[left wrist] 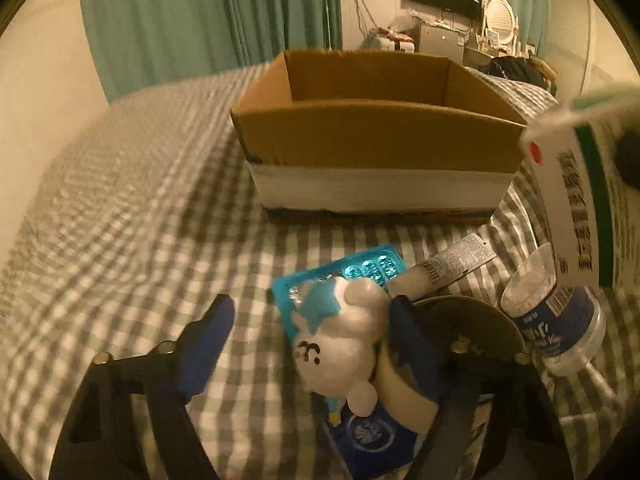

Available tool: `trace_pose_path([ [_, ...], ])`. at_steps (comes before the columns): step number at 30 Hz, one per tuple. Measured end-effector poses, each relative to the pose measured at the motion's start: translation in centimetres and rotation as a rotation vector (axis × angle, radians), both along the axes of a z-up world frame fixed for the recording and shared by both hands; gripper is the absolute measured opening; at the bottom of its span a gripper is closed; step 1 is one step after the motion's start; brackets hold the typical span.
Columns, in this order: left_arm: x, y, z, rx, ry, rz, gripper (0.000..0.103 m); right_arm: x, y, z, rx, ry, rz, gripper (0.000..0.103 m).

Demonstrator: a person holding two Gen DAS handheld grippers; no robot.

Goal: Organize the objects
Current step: 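Grasp the white plush toy with the left gripper while the right gripper holds the medicine box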

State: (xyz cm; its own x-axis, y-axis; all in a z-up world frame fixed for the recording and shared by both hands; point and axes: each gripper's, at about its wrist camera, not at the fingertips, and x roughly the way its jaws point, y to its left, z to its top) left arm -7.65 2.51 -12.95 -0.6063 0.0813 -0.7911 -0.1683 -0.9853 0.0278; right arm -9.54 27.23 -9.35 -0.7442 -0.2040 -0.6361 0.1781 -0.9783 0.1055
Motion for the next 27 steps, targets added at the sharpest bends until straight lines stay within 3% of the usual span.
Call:
trace_pose_path([
  [3,-1.1,-0.1,-1.6,0.102,-0.113,-0.025,0.071,-0.5,0.3,-0.8,-0.022,-0.020,-0.001,0.100],
  [4,-1.1,-0.1,-1.8,0.111,-0.117,-0.024,0.069,-0.7,0.4,-1.1,-0.025,-0.026,0.000,0.100],
  [11,-0.2,0.4,-0.4,0.061,-0.046,-0.059,0.054,0.0,0.7,-1.3,-0.025,-0.031,-0.006,0.100],
  [20,1.9,-1.0,3.5,0.063,0.054,-0.057,0.053,2.2,-0.3,0.3,0.022,0.004,-0.031,0.100],
  [27,2.9,-2.2,8.5,0.058,0.160,-0.053,0.053,4.0,-1.3,3.4,0.058,0.072,-0.035,0.100],
])
